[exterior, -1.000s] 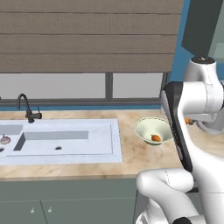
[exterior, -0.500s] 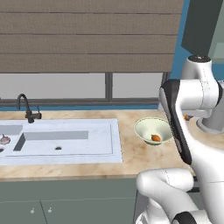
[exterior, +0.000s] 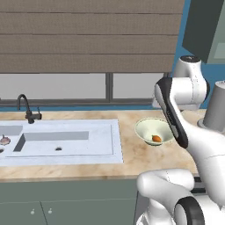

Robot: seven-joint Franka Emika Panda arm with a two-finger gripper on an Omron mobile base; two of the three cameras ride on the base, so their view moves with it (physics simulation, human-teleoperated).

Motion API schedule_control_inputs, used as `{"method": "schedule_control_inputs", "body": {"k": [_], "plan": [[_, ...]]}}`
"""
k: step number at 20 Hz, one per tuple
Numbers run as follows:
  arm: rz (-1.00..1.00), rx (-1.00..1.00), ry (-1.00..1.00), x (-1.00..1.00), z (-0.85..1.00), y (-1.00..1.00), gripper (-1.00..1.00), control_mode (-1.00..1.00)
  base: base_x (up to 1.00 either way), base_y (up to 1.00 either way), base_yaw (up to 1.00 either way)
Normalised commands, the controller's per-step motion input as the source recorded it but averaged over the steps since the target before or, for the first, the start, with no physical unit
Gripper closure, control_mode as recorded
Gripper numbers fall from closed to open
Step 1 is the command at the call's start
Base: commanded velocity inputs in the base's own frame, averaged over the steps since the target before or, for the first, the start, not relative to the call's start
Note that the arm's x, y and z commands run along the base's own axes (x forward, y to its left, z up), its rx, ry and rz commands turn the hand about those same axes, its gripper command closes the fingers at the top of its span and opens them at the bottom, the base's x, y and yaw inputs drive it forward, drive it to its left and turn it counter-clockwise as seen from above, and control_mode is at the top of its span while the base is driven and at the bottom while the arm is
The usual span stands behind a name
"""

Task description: Pick the carrots from the cabinet and place them in one bowl. Pick the garlic from the sink and place it in the other bowl.

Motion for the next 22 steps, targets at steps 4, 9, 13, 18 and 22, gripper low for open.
{"method": "schedule_control_inputs", "body": {"k": [4,9,13,18,22], "plan": [[0.18,0.0,0.0,0.23,-0.25,0.0,1.0,-1.0,0.0,0.0,0.0],[0.16,0.0,-0.02,0.64,-0.69,0.0,1.0,-1.0,0.0,0.0,0.0],[0.09,0.0,-0.08,0.54,-0.57,-0.01,1.0,-1.0,0.0,0.0,0.0],[0.02,0.0,-0.01,0.1,-0.37,-0.24,1.0,-1.0,0.0,0.0,0.0],[0.0,-0.02,0.0,0.31,-0.25,-0.09,1.0,-1.0,0.0,0.0,0.0]]}}
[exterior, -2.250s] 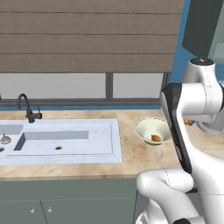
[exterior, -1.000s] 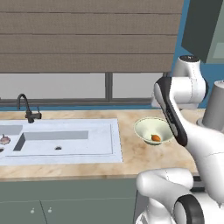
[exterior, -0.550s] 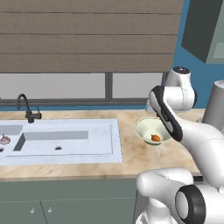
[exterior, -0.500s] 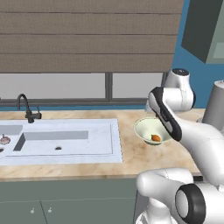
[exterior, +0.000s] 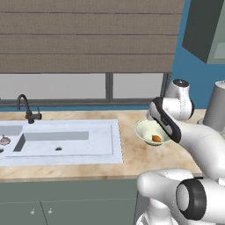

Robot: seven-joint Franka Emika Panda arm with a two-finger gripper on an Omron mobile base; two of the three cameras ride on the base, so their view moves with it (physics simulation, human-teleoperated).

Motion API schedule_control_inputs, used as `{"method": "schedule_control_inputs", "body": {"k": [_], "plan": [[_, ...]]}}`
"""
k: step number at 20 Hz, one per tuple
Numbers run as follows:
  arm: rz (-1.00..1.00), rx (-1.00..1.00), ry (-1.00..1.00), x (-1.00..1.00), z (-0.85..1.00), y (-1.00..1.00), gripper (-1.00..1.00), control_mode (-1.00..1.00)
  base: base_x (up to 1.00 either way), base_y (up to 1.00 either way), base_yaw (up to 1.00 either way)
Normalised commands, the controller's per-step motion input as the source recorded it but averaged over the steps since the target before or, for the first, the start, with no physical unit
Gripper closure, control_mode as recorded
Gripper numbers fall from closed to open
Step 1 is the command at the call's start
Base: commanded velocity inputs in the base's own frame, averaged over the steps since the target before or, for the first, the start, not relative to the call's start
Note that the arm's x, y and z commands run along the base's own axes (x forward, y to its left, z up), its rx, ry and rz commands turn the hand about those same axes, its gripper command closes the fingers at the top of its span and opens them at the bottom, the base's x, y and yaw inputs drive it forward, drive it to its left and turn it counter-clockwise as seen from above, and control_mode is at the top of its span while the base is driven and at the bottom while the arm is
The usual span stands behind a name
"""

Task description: Pick the carrots from the cabinet and place them in one bowl. Pick the garlic from the sink and place it in the other bowl.

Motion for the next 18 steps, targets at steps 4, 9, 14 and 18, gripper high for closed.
{"method": "schedule_control_inputs", "body": {"k": [4,9,14,18], "plan": [[0.0,-0.01,0.0,0.53,-0.12,0.0,1.0,-1.0,0.0,0.0,0.0],[0.0,0.0,0.0,0.14,0.0,-0.04,1.0,-1.0,0.0,0.0,0.0],[0.0,0.0,-0.01,0.03,-0.23,0.0,1.0,-1.0,0.0,0.0,0.0],[0.0,0.0,-0.03,0.1,-0.56,0.0,1.0,-1.0,0.0,0.0,0.0]]}}
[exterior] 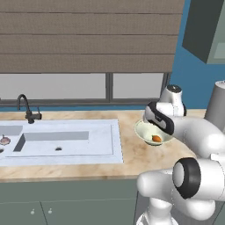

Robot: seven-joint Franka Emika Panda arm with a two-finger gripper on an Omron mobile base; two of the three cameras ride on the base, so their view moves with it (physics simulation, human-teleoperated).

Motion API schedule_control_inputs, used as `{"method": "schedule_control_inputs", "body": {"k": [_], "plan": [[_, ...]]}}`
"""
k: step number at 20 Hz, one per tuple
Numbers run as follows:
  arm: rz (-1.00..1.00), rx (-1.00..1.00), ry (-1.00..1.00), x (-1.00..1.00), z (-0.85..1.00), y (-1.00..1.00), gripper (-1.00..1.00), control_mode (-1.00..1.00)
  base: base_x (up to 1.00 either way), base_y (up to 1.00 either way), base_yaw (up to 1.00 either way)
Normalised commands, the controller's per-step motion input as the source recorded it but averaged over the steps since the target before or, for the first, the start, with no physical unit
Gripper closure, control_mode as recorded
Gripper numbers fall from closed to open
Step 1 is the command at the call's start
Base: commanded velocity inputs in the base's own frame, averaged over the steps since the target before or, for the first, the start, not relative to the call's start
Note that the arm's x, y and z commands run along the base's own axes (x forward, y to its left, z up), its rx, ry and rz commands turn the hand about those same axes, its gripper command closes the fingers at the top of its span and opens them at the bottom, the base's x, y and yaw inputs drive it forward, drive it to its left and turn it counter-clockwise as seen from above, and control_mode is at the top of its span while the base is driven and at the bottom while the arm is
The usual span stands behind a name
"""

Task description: Pick the carrots from the cabinet and place them in one bowl. Pick the garlic from the sink and place it in the other bowl.

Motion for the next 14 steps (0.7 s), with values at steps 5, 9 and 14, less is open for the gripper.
{"method": "schedule_control_inputs", "body": {"k": [5,9,14], "plan": [[0.0,0.0,0.0,0.0,-0.5,0.0,1.0,-1.0,0.0,0.0,0.0],[0.0,0.0,0.0,0.0,-0.33,0.0,1.0,-1.0,0.0,0.0,0.0],[0.0,0.0,0.0,0.0,-0.24,0.0,1.0,-1.0,0.0,0.0,0.0]]}}
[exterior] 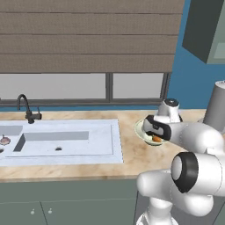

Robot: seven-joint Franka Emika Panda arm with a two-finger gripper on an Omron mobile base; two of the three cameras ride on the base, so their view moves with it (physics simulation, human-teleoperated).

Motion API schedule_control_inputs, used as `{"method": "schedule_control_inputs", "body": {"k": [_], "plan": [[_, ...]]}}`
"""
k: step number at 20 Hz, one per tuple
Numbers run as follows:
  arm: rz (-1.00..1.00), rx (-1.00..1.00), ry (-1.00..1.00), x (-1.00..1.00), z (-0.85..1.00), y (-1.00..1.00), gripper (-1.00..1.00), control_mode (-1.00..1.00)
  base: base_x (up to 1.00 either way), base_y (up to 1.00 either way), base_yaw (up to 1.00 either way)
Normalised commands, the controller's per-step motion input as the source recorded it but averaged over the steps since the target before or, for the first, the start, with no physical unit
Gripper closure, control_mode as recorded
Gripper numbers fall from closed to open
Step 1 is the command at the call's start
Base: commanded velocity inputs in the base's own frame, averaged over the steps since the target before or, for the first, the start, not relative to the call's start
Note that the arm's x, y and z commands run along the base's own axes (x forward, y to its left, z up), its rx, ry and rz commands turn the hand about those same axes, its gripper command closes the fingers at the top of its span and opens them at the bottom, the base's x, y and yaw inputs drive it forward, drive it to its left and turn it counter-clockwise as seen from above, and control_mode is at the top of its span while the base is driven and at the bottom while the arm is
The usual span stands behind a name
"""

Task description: Pick the carrots from the cabinet and place them in one bowl. Pick the garlic from the sink and place it in the other bowl.

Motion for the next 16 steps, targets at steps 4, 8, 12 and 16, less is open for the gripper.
{"method": "schedule_control_inputs", "body": {"k": [4,8,12,16], "plan": [[0.0,0.0,0.0,0.0,-0.25,0.0,1.0,-1.0,0.0,0.0,0.0],[0.0,0.0,0.0,0.0,-0.15,0.0,1.0,-1.0,0.0,0.0,0.0],[0.0,0.0,0.0,0.0,-0.07,0.0,1.0,-1.0,0.0,0.0,0.0],[0.0,0.0,0.0,0.0,-0.03,0.0,1.0,-1.0,0.0,0.0,0.0]]}}
